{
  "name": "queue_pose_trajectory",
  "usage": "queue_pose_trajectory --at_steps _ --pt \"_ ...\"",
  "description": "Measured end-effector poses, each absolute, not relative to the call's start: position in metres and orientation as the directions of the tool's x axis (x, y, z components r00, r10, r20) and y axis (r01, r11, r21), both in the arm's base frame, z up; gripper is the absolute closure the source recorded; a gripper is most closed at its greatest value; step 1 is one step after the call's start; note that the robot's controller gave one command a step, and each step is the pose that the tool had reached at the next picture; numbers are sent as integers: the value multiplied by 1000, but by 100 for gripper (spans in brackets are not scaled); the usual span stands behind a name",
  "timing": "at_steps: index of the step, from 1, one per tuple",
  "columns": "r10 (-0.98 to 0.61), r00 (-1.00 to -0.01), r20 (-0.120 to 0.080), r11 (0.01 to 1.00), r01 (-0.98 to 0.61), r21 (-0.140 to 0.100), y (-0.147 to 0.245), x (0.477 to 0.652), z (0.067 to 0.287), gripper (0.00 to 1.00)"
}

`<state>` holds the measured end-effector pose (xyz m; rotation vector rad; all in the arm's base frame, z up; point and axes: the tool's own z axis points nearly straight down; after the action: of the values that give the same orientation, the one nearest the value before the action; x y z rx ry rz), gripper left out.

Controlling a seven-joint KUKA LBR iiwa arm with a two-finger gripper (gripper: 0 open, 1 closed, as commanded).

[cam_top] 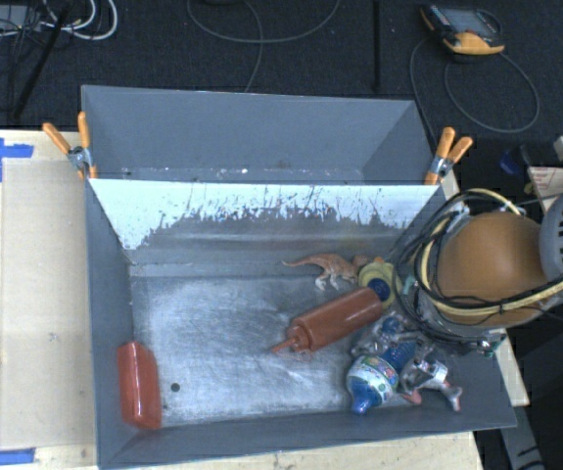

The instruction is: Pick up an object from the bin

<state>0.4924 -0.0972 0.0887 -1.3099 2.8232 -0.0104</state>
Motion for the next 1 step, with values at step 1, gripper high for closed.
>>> queue_pose_trajectory --at_steps 1 --pt "-765 -644 -16 645 -764 -13 -97 492 96 100"
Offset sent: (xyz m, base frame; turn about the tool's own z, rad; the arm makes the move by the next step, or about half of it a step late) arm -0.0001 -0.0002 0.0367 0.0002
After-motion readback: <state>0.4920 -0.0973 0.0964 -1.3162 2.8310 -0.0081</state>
